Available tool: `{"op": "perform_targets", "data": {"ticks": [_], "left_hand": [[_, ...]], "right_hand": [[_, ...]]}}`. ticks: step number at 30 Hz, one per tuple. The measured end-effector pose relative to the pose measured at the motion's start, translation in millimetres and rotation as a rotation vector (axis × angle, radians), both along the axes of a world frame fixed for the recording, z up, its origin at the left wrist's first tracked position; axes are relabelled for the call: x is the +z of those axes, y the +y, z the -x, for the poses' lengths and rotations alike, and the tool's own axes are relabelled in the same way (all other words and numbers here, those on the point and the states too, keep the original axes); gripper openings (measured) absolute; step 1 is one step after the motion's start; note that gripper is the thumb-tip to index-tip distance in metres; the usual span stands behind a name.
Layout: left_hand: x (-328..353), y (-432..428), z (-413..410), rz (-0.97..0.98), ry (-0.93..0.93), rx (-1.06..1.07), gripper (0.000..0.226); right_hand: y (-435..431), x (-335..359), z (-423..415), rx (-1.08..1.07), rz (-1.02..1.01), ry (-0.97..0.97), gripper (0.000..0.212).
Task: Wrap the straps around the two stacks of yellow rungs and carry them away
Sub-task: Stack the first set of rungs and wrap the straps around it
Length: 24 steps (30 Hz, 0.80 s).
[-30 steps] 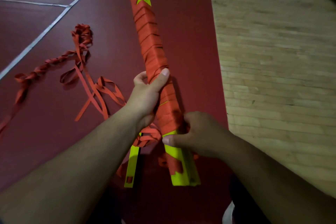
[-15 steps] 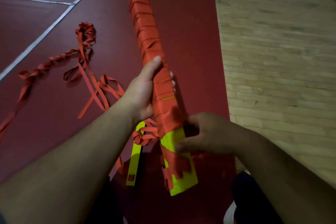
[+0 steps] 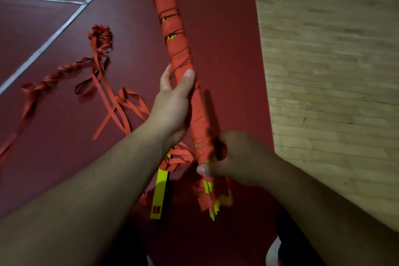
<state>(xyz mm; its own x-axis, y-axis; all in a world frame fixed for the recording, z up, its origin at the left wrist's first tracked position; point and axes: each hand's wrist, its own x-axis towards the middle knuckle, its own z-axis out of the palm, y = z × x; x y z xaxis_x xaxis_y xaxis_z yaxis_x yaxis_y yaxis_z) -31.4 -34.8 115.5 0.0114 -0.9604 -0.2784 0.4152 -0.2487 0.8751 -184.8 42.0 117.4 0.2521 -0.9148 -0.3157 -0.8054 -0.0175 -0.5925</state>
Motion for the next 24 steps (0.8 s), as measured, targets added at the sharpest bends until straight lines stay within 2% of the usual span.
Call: {"op": "perform_targets", "data": {"ticks": [4, 7, 10, 12, 14, 17, 18, 20, 22, 24], "left_hand": [[7, -5, -12, -0.029, 0.081, -0.207, 0.058], [2, -4, -20, -0.016, 0.265, -0.321, 0.070], [2, 0, -19, -0.016, 0.497, -0.380, 0.046], [4, 1, -15, -0.059, 0.510, -0.344, 0.034], [6, 0, -12, -0.066, 0.396, -0.305, 0.027], [5, -2, -6, -0.005, 0.051, -0.188, 0.027], [4, -3, -4, 0.025, -0.039, -0.140, 0.028], [1, -3, -2, 0.063, -0.180, -0.057, 0.036], [3, -4, -3, 0.051, -0.274, -0.021, 0.045], [4, -6, -7, -0.001, -0.269, -0.015, 0.048]], "right_hand": [[-1, 3, 7, 0.038, -0.042, -0.156, 0.027], [1, 6, 11, 0.118, -0.200, -0.479, 0.014], [4, 5, 10, 0.142, -0.344, -0.696, 0.015], [3, 0, 11, 0.142, -0.361, -0.689, 0.019], [0, -4, 14, 0.134, -0.362, -0.622, 0.024], [-3, -6, 13, 0.135, -0.247, -0.327, 0.036], [-2, -6, 12, 0.136, -0.201, -0.229, 0.035], [1, -6, 5, 0.123, -0.160, -0.169, 0.034], [5, -4, -3, 0.088, -0.147, -0.161, 0.050], [7, -2, -6, 0.059, -0.070, -0.100, 0.056]]}}
